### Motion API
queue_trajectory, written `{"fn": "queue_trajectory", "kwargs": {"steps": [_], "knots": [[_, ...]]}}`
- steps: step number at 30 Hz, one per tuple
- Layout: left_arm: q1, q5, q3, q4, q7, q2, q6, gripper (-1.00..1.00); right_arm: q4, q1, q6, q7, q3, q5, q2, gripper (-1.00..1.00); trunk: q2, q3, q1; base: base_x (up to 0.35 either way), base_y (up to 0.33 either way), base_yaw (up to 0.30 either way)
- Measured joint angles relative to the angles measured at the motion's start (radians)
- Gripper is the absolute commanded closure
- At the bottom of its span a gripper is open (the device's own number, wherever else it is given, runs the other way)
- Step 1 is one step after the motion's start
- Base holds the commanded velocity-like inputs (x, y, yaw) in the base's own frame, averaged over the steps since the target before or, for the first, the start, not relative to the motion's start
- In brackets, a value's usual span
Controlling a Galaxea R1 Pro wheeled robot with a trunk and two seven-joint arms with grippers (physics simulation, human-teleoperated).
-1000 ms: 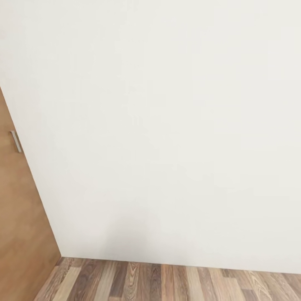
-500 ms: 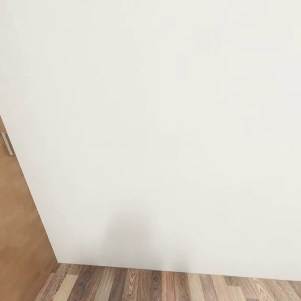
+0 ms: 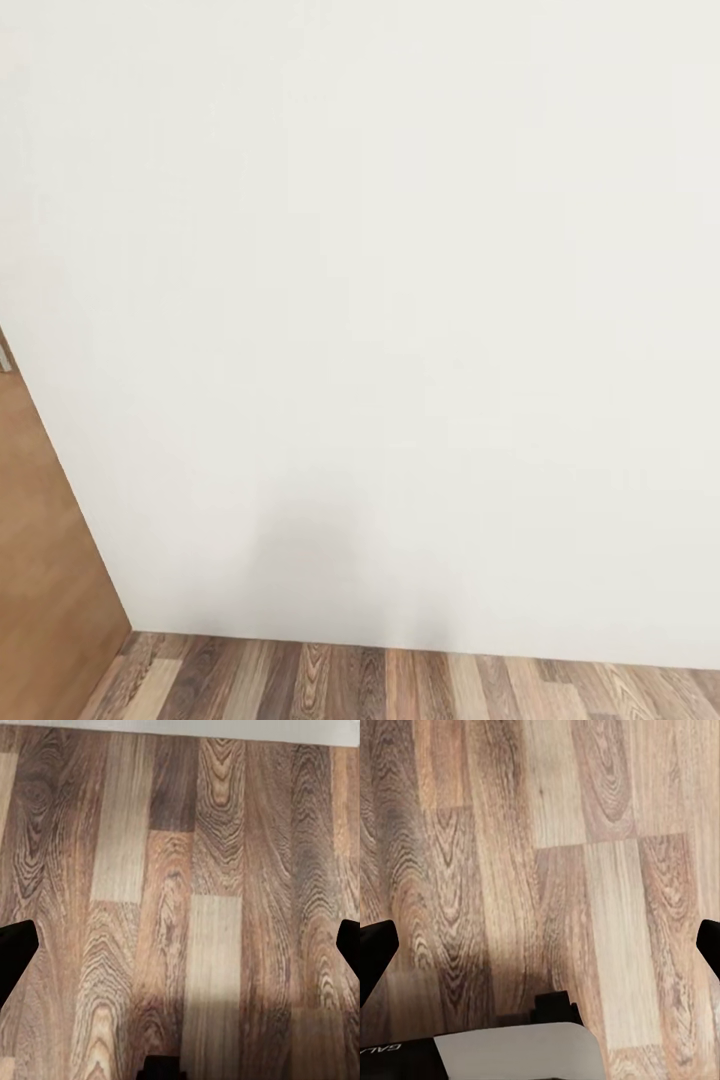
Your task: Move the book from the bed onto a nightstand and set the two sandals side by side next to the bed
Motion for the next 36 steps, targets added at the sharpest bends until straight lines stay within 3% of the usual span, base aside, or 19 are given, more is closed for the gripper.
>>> {"fn": "queue_trajectory", "kwargs": {"steps": [19,36], "knots": [[0.000,0.000,0.000,0.000,0.000,0.000,0.000,-1.00,0.001,0.000,0.000,0.000,0.000,0.000,0.000,-1.00,0.000,-0.001,0.000,0.310,0.000,-0.002],[0.000,0.000,0.000,0.000,0.000,0.000,0.000,-1.00,0.001,0.000,-0.001,0.000,0.000,0.000,0.000,-1.00,0.000,-0.006,0.001,0.017,0.000,-0.168]]}}
